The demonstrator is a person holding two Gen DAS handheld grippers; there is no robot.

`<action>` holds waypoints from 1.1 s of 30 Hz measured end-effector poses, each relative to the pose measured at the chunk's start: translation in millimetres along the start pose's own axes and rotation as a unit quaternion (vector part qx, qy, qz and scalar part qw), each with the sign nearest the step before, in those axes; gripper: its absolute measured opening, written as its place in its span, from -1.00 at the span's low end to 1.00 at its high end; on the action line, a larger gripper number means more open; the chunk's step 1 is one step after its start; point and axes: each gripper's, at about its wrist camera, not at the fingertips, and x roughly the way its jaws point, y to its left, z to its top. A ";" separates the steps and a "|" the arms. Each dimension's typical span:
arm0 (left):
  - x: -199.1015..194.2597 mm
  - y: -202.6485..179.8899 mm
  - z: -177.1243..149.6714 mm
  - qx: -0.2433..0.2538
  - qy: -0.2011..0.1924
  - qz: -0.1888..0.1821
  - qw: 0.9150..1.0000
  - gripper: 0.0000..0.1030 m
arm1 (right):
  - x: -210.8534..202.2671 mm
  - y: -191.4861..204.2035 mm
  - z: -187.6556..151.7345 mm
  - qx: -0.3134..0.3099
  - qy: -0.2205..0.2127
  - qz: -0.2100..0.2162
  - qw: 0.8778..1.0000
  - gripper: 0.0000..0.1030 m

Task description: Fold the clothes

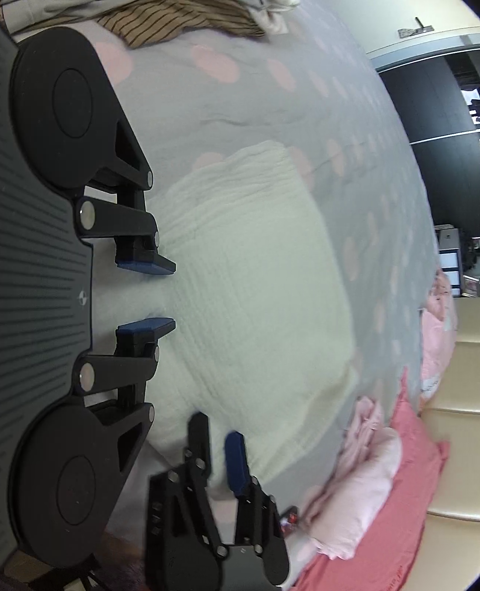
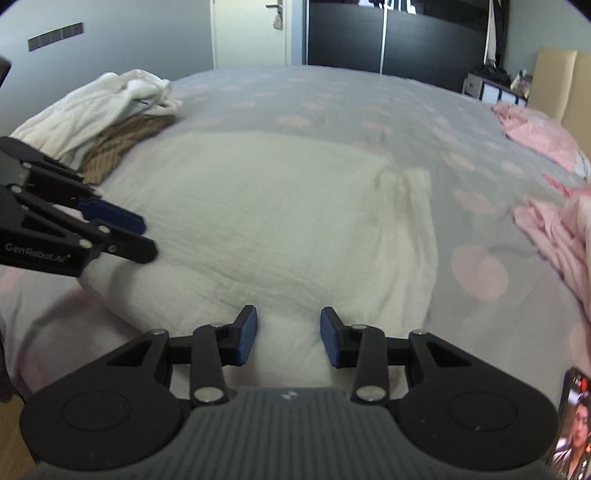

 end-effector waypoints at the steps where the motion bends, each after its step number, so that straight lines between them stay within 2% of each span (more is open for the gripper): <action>1: 2.4 1.7 -1.0 0.000 -0.003 -0.001 1.000 -0.54 | 1.3 -4.5 -0.8 0.004 -0.002 0.000 1.000 -0.22; 6: 0.6 7.6 -4.7 -0.010 -0.007 0.000 1.000 -0.59 | -4.2 -13.8 -2.7 0.010 -0.006 -0.027 1.000 -0.28; 9: -5.1 12.2 -6.7 -0.019 -0.015 -0.002 1.000 -0.59 | -13.2 -22.9 -3.1 0.027 -0.011 -0.066 0.997 -0.52; 12: -14.4 20.5 -7.7 -0.042 -0.036 0.002 0.998 -0.59 | -23.4 -33.8 -2.7 0.053 -0.018 -0.102 0.993 -0.47; 15: -26.5 32.0 -2.9 -0.071 -0.071 0.005 0.995 -0.59 | -36.2 -48.2 5.6 0.093 -0.052 -0.092 0.990 -0.46; 17: -31.1 37.8 3.5 -0.082 -0.090 0.009 0.993 -0.59 | -41.3 -50.0 14.9 0.095 -0.083 -0.084 0.988 -0.46; 21: -28.2 46.1 20.4 -0.085 -0.110 0.018 0.990 -0.59 | -35.6 -52.8 38.2 0.101 -0.117 -0.063 0.986 -0.54; 26: -12.7 55.4 36.6 -0.094 -0.113 0.024 0.989 -0.59 | -7.7 -58.6 62.7 0.103 -0.112 -0.052 0.987 -0.71; 33: 14.4 61.4 42.9 -0.093 -0.092 0.011 0.991 -0.59 | 32.1 -69.0 80.1 0.131 -0.078 -0.036 0.988 -0.70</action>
